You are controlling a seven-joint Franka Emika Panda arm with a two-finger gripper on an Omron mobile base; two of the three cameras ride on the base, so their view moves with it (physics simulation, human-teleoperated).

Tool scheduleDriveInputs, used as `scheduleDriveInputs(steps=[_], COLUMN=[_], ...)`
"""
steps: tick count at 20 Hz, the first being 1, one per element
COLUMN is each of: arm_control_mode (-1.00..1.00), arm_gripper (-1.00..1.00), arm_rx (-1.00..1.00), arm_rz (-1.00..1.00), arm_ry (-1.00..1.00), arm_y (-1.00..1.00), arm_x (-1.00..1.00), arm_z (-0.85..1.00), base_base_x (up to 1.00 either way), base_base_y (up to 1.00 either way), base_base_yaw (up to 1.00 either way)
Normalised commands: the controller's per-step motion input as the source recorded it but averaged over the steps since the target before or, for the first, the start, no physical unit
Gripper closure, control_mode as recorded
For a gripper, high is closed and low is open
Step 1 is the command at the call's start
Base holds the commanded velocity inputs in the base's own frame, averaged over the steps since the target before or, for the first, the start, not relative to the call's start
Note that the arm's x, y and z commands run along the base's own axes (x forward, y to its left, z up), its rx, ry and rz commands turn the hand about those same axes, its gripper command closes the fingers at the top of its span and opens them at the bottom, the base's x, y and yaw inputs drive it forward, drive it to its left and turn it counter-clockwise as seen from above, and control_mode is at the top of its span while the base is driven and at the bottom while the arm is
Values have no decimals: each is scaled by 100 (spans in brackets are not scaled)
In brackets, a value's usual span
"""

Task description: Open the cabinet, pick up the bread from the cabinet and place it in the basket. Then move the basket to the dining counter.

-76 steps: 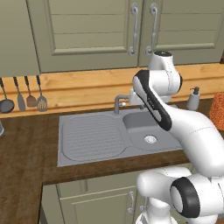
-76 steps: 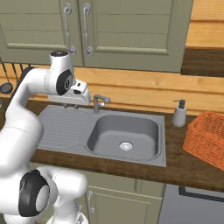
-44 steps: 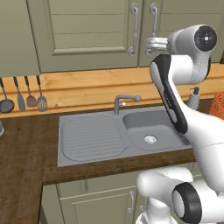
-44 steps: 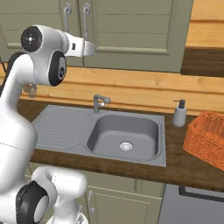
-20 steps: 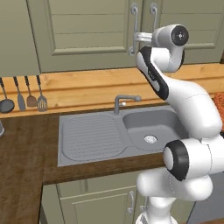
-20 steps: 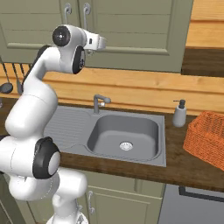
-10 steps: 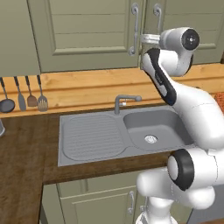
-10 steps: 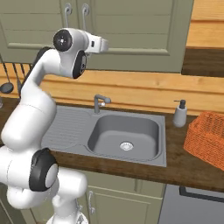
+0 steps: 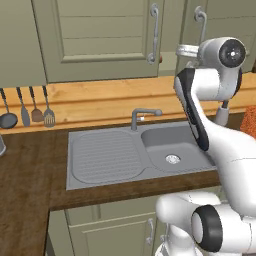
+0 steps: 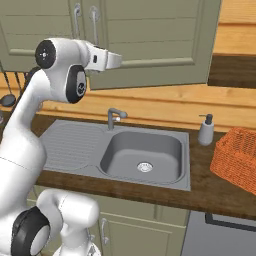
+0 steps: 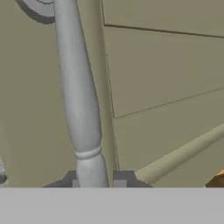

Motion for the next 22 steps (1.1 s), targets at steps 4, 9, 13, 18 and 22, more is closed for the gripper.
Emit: scheduleDriveInputs(steps=[4,9,13,18,22], arm_control_mode=[-100,-100,-100,-100,-100], arm_gripper=[100,100,-100,-100,-100], arm_rx=[0,1,0,0,-9], arm_rz=[-13,-11,-2,0,0], arm_ry=[2,7,6,0,3], arm_y=[-51,-38,17,67,100], arm_x=[-100,-100,-100,-100,-54], arm_z=[23,23,0,0,0], base_base_x=[0,0,0,0,0], base_base_y=[0,0,0,0,0], base_base_yaw=[0,0,0,0,0])
